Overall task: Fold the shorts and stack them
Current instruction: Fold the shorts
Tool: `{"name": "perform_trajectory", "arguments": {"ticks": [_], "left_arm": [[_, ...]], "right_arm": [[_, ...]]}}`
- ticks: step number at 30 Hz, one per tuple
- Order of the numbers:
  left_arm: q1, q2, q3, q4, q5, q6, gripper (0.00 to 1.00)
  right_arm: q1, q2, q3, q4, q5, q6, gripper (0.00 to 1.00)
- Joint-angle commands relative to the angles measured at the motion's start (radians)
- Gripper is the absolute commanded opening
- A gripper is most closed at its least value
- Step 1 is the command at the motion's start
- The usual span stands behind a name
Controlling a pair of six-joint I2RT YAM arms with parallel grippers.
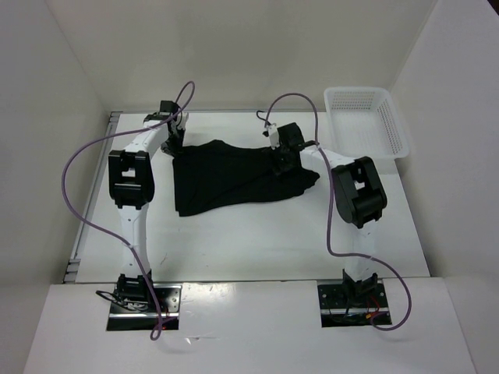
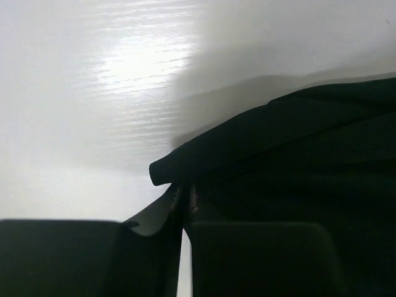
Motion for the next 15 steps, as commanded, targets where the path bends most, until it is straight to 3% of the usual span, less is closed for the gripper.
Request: {"name": "perform_trajectory", "arguments": {"ticks": [1,2,6,10,15], "left_arm": [[0.008,0.025,0.032,0.008,-0.015,0.005,0.15],[0.008,0.025,0.032,0.008,-0.004,0.005,0.33],[0.008,0.002,0.032,0.008,0.017,0.005,0.54],[0.008,-0.079,-0.003,0.008,0.039,0.005,0.66],[0.019,-0.180,-0.092,-0.029,0.089,0.005,0.69]], "right_arm": [[0.018,-0.042,0.111,0.050,0.009,0.101,0.70],[0.018,-0.065,0.124,0.050,0.009,0.128,0.75],[0.018,-0.198,0.118,0.050,0.098,0.237,0.83],[0.008,-0.326,-0.023,0.041,0.145,0.311,0.97],[-0.126,-0.407,-0.173,0.031,0.109,0.425,0.98]]}}
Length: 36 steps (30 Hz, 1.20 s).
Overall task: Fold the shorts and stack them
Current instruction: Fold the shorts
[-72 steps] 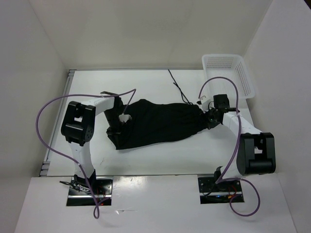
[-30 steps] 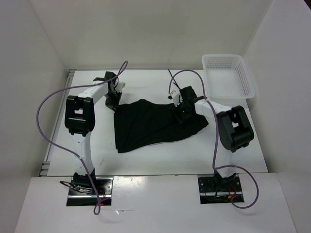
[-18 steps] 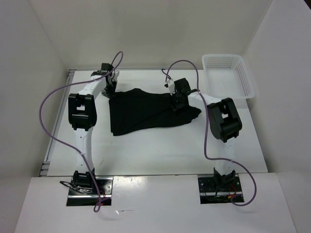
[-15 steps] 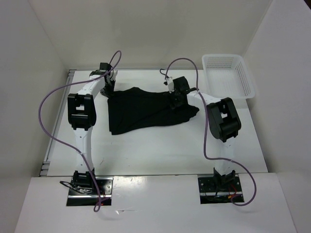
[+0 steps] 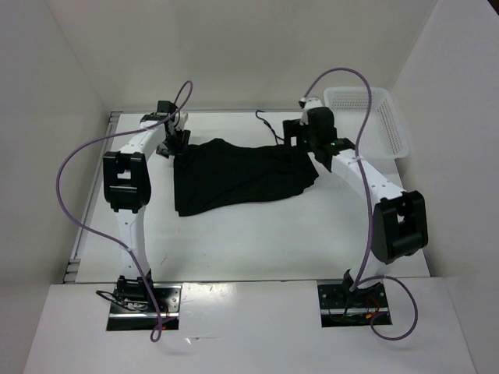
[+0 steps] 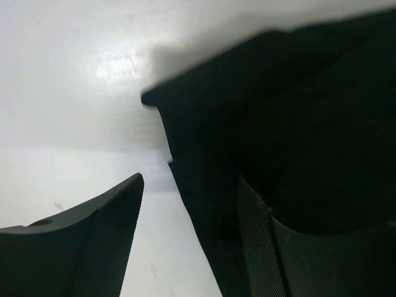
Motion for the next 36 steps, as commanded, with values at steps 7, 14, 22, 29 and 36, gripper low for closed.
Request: {"name": "perform_trajectory", "arguments": {"ticks": [7,14,22,29,36], "left_arm": [[0.041,-0.179,-0.213,-0.101,0.194,0.003,0.69],[0.041,-0.179,-0.301,-0.120,0.278,0.003,0.71],[0.041,-0.140,-0.311,-0.138,0.302,0.003,0.72],[0.041,-0.087,-0.311,-0.156,0.311,0.003,0.69],[0.041,-0.056,-0.279,-0.166,0.362,0.003,0.62]], "right_arm": [[-0.163,0.025,-0.170,0.017,-0.103,0.186,0.98],[-0.192,0.097,-0.216,0.021,-0.180,0.258,0.98],[-0.192,0.208,-0.216,0.030,-0.141,0.337,0.81],[-0.183,0.255,-0.167,0.018,-0.169,0.337,0.42],[-0.183,0.211,-0.187,0.049,-0.168,0.271,0.01]]}}
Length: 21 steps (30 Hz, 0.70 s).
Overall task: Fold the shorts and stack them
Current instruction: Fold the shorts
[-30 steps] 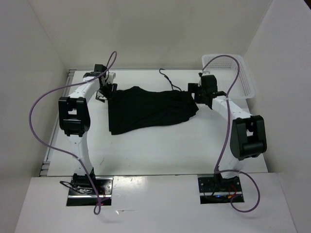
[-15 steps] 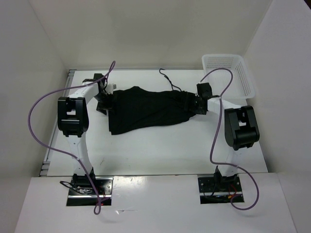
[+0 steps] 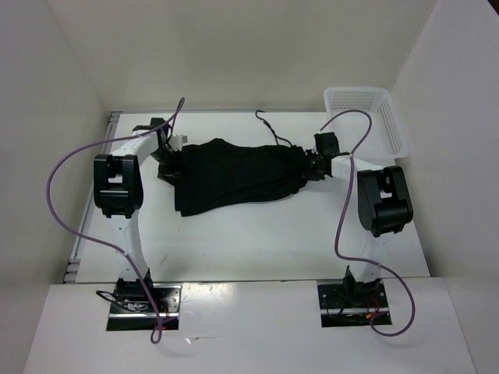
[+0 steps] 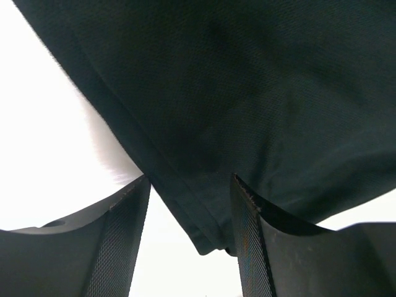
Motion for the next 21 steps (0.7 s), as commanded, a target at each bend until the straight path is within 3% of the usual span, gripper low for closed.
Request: {"name": "perform_trajectory", "arguments": {"ticks": [1,8,15,21], "left_arm": [[-0.002,0.089,0.004,-0.012,0.083,0.004,0.62],[-0.011,0.099,0.044,-0.021,0.109,0.004,0.62],[-0.054,0.050,0.083,-0.033,0.186,0.004,0.69],[-0.137,0.094,0.147,-0.033,0.243,0.004,0.69]], "right_arm": [[0.001,-0.027,0.000,0.018,0.020,-0.064,0.01],[0.001,-0.168,0.042,0.018,0.132,-0.258,0.01],[0.001,-0.335,0.051,-0.028,0.238,-0.455,0.01],[0.001,-0.358,0.144,-0.042,0.326,-0.646,0.01]]}}
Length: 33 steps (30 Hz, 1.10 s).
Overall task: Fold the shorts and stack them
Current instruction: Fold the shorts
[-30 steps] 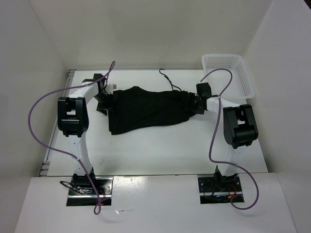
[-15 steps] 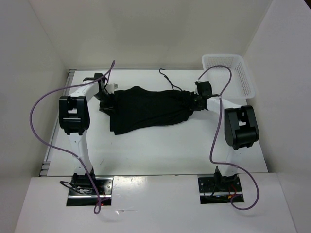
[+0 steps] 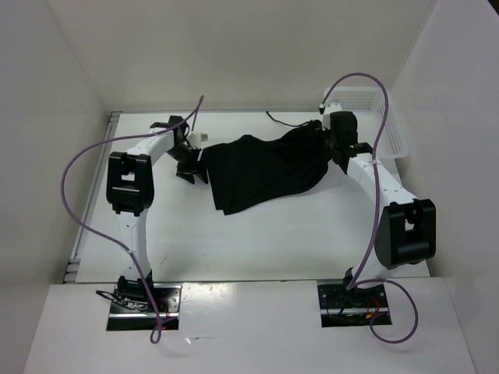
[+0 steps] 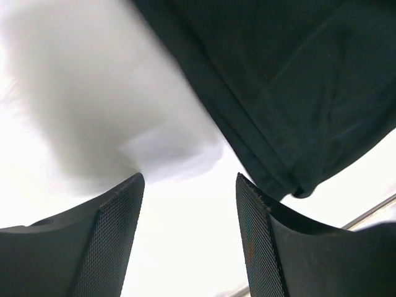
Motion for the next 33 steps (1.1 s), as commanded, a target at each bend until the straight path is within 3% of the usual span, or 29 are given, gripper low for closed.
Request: {"name": "perform_trajectory", "arguments": {"ticks": [1,3,8,14,19,31,33], "left_arm": [[-0.061,0.059,0.085,0.014,0.087,0.005,0.69],[-0.101,0.115,0.140,0.025,0.107,0.005,0.69],[-0.158,0.241,0.252,0.025,0.131,0.005,0.67],[-0.158,0.304,0.315,0.025,0.132,0.005,0.49],[-0.158,0.338,0.361,0.025,0.113,0.005,0.41],[-0.106,0.370,0.418,0.016,0.086,0.005,0.37],[-0.106,0.370,0.418,0.007,0.086,0.005,0.37]], "right_arm": [[0.000,-0.010,0.117,0.013,0.064,-0.141,0.01],[0.000,0.014,0.179,-0.002,0.064,-0.129,0.01],[0.151,0.043,0.179,-0.002,0.147,-0.164,0.01],[0.293,0.121,0.190,0.009,0.183,-0.144,0.01],[0.409,0.187,0.253,0.020,0.183,-0.135,0.01],[0.618,0.290,0.219,0.010,0.165,-0.071,0.01],[0.642,0.325,0.228,0.010,0.165,-0.053,0.09]]}}
